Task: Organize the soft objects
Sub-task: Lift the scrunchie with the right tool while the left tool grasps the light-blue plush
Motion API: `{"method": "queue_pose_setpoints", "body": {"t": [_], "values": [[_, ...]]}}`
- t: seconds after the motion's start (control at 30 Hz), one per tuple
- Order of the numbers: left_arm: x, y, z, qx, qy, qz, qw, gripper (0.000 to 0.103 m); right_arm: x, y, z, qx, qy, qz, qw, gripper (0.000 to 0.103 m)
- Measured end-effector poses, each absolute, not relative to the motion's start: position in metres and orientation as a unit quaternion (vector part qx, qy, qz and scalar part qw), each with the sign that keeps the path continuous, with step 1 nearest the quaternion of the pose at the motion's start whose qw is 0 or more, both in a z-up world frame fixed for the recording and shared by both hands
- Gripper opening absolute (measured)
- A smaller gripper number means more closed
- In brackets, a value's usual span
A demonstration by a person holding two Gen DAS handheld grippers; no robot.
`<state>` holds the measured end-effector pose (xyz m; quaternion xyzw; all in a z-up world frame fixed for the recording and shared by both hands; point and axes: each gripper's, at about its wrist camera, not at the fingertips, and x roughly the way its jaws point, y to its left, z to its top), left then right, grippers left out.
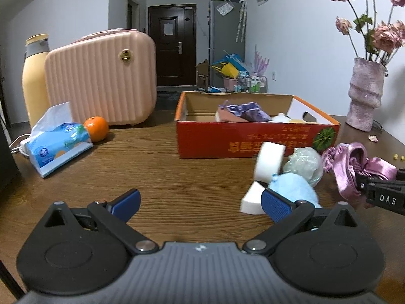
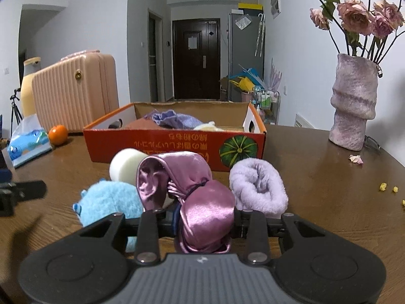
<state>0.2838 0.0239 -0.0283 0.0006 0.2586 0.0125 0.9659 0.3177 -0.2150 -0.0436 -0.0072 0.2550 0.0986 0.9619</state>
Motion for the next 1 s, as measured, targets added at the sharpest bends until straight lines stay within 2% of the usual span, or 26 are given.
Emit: {"method": "queue_pose_setpoints", "body": {"t": [1.0], "values": [[0.307, -0.092, -0.051, 0.093, 0.269, -0.035, 0.958, 0.103, 0.31, -0.302, -0.023, 0.023, 0.205, 0.064, 0.976, 0.033]]}}
